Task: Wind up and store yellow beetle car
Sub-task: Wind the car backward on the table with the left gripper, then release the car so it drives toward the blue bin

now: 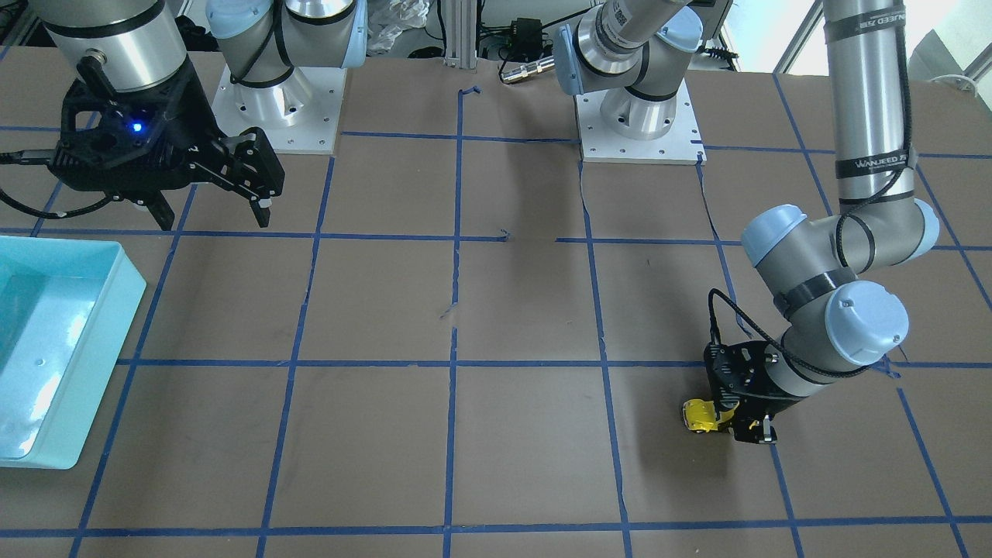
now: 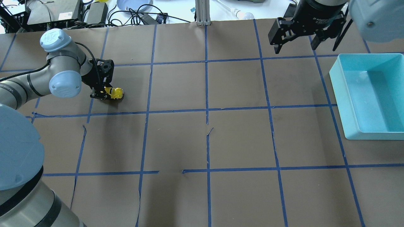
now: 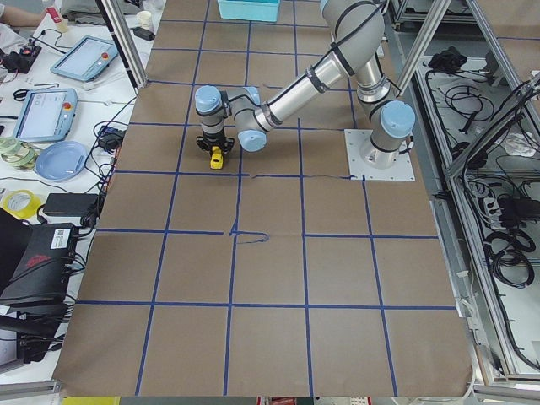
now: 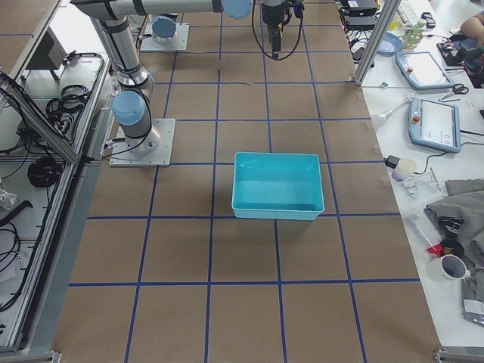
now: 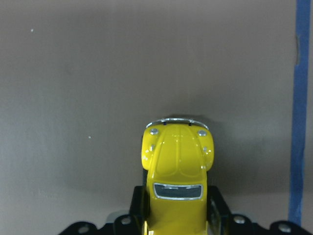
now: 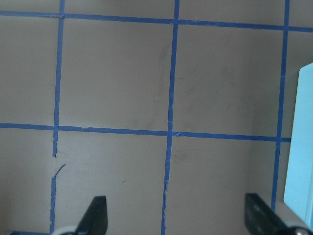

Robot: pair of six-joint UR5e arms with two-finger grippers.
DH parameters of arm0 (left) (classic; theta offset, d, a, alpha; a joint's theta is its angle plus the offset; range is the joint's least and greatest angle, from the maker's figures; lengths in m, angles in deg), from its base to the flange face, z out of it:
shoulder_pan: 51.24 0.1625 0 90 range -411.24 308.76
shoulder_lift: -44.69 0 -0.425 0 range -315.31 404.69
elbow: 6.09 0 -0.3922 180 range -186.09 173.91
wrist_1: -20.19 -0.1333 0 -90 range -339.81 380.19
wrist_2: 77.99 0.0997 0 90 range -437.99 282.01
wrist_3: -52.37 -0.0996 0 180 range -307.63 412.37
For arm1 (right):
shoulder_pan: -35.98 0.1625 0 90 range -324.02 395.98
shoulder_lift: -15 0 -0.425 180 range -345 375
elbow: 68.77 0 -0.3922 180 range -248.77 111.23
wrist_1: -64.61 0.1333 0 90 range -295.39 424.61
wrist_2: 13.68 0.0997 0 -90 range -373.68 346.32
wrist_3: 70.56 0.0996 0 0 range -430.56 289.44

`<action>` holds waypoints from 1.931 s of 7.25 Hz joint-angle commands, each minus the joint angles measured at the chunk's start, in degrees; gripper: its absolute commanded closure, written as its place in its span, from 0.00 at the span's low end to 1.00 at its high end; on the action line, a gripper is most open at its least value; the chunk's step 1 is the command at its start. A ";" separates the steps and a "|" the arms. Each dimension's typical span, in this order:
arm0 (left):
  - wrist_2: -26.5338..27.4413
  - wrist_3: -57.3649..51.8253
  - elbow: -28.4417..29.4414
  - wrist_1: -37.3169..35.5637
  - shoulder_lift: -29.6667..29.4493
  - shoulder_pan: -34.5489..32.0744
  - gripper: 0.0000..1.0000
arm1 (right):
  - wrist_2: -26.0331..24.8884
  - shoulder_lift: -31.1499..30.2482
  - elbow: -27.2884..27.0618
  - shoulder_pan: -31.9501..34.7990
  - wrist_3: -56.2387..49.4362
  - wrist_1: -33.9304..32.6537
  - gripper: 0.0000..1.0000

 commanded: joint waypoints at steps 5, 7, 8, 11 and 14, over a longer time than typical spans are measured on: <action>0.34 -1.86 -0.78 -0.29 0.34 0.83 0.73 | -0.02 0.00 -0.03 0.00 0.00 0.00 0.00; 0.08 -3.18 -0.78 -0.29 0.52 3.29 0.73 | -0.02 0.00 -0.03 0.00 0.00 0.00 0.00; 0.08 -3.10 -0.78 -0.29 0.61 3.30 0.71 | -0.02 0.00 -0.03 0.00 0.00 0.00 0.00; -0.01 -2.04 -0.87 0.15 0.78 3.30 0.20 | -0.02 0.00 -0.03 0.00 0.00 0.00 0.00; -0.01 -1.95 -0.78 0.41 0.96 3.30 0.21 | -0.02 0.00 -0.03 0.00 0.00 0.00 0.00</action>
